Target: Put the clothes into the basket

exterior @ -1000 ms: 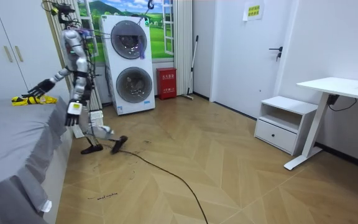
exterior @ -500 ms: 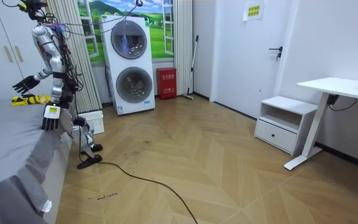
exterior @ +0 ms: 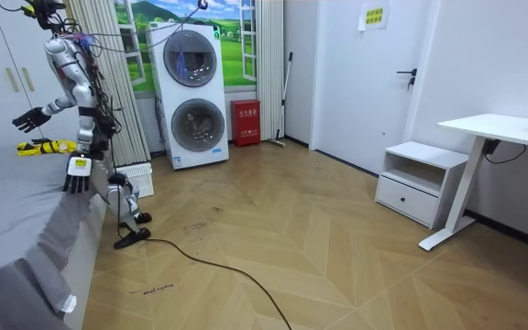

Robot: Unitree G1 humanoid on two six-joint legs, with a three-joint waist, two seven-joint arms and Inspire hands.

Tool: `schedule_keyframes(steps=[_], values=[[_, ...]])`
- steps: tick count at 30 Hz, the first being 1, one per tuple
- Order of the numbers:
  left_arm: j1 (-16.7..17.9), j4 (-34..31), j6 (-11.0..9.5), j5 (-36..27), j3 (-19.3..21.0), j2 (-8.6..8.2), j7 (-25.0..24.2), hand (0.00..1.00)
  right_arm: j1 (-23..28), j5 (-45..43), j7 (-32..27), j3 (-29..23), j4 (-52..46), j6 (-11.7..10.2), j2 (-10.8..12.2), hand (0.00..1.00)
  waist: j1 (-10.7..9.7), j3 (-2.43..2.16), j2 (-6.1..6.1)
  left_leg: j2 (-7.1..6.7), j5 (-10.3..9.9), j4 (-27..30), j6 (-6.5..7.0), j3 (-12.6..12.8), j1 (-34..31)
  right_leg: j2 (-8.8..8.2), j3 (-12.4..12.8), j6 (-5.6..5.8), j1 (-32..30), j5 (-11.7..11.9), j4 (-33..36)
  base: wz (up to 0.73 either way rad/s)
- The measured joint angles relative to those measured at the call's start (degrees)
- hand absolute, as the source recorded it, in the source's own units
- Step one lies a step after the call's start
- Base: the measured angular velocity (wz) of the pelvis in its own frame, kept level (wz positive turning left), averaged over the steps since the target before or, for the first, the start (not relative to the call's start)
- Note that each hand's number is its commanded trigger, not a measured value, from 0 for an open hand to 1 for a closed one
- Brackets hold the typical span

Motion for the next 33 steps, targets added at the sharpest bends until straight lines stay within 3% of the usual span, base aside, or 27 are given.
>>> schedule_keyframes(steps=[4,12,14,19,24,33], values=[[-0.3,0.2,0.1,-0.5,0.0,0.6,-0.2,0.0,-0.5,-0.7,-4.0,0.0,0.0,-0.4,-0.3,0.0,0.1,-0.28,-0.56,-0.05,0.0,0.9,0.01,-0.1,-1.8,-0.3,-0.1,0.41,-1.2,-0.1,0.0,0.0],[-1.1,0.0,1.7,-0.4,0.4,0.72,-0.2,0.0,-0.6,-0.7,-8.8,0.0,0.7,-0.4,-0.6,0.0,0.0,-0.29,-0.4,-0.11,0.3,1.0,-0.02,0.0,-2.9,-0.44,-0.5,0.63,-2.2,0.0,0.0,0.0],[-1.2,0.0,2.3,-0.4,0.4,0.72,-0.3,0.0,-0.9,-0.7,-10.0,0.0,0.7,-0.4,-1.0,0.0,-0.1,-0.64,-0.18,-0.12,0.4,1.2,0.01,0.0,-3.9,-0.41,-0.5,0.62,-3.0,0.0,0.1,0.0],[-1.7,0.0,2.8,-0.5,0.4,0.78,-0.2,0.0,-3.6,-0.7,-12.4,-0.1,4.3,-0.4,-2.3,0.0,-0.2,-0.69,-0.31,-0.5,0.9,1.7,0.17,-0.1,-5.5,-0.43,-0.5,0.58,-4.7,0.0,0.6,0.01],[-2.8,0.3,3.6,-0.5,0.4,0.84,0.4,0.0,-5.0,-0.7,-12.7,-0.1,10.5,-0.4,-2.4,0.0,-0.4,-0.46,-0.9,-0.59,1.1,1.9,0.16,-0.6,-6.8,-0.46,-0.6,0.54,-5.8,0.0,0.5,0.07],[-5.7,2.6,4.9,-0.4,0.4,0.87,0.9,0.0,-5.1,-5.1,-12.4,0.1,19.2,0.0,-2.3,0.0,0.1,-0.07,-0.15,-0.07,1.1,2.6,0.17,-0.6,-9.6,-0.37,-0.8,0.49,-8.2,0.4,0.5,0.0]])
